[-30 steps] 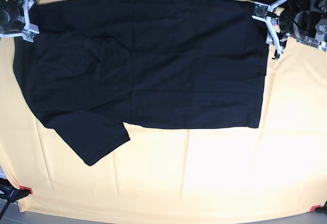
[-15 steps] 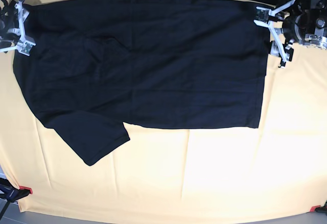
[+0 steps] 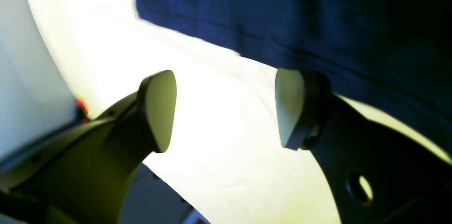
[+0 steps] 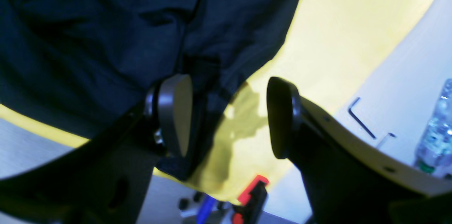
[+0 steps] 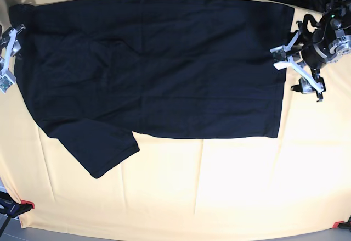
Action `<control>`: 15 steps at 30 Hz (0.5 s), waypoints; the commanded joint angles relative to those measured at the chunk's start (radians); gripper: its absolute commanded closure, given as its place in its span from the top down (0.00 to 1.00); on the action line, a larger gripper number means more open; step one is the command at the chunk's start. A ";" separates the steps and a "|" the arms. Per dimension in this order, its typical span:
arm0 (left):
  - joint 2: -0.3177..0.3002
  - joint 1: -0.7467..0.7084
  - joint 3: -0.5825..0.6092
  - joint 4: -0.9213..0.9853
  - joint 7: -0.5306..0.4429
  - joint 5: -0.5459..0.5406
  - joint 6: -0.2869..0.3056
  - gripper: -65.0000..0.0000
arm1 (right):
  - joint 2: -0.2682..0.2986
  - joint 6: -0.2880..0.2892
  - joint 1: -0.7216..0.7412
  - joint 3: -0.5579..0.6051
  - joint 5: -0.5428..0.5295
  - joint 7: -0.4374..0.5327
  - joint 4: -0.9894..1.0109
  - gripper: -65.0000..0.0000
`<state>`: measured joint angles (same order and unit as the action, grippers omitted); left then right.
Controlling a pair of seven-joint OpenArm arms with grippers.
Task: Fold the T-shirt properly
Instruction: 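Release the shirt and move the left gripper toward the shirt's hem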
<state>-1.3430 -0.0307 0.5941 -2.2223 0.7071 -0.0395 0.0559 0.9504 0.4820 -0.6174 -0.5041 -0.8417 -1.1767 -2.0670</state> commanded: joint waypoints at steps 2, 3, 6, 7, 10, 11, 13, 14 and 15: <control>0.026 0.012 -0.061 0.038 -0.003 0.032 -0.077 0.67 | -0.002 0.000 0.019 -0.013 0.005 0.014 -0.008 0.55; 0.053 0.012 -0.093 0.066 -0.002 0.031 -0.103 0.67 | -0.010 0.000 0.019 -0.013 0.005 0.014 -0.008 0.55; 0.151 0.012 -0.229 0.176 -0.003 0.030 -0.158 0.67 | -0.024 0.000 0.016 -0.013 0.012 0.014 -0.008 0.55; 0.189 0.012 -0.289 0.221 -0.007 0.022 -0.166 0.67 | -0.029 0.000 0.016 -0.013 0.012 0.014 -0.008 0.55; 0.323 0.013 -0.496 0.369 -0.035 -0.099 -0.148 0.67 | -0.043 -0.001 0.016 -0.013 0.011 0.014 -0.008 0.55; 0.372 0.020 -0.565 0.418 -0.041 -0.159 -0.121 0.67 | -0.047 -0.001 0.016 -0.013 0.012 0.014 -0.008 0.55; 0.469 0.050 -0.702 0.524 -0.048 -0.304 -0.051 0.67 | -0.047 -0.001 0.016 -0.013 0.011 0.014 -0.008 0.55; 0.514 0.069 -0.766 0.581 -0.048 -0.391 -0.004 0.67 | -0.047 -0.001 0.016 -0.013 0.012 0.015 -0.008 0.55; 0.554 0.090 -0.826 0.642 -0.047 -0.482 0.045 0.67 | -0.047 0.000 0.017 -0.013 0.011 0.015 -0.008 0.55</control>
<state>-0.7570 0.0444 -0.2241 -1.5620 0.6804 -0.5243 0.1101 0.8810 0.4820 -0.6033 -0.5041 -0.8345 -1.1740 -2.0663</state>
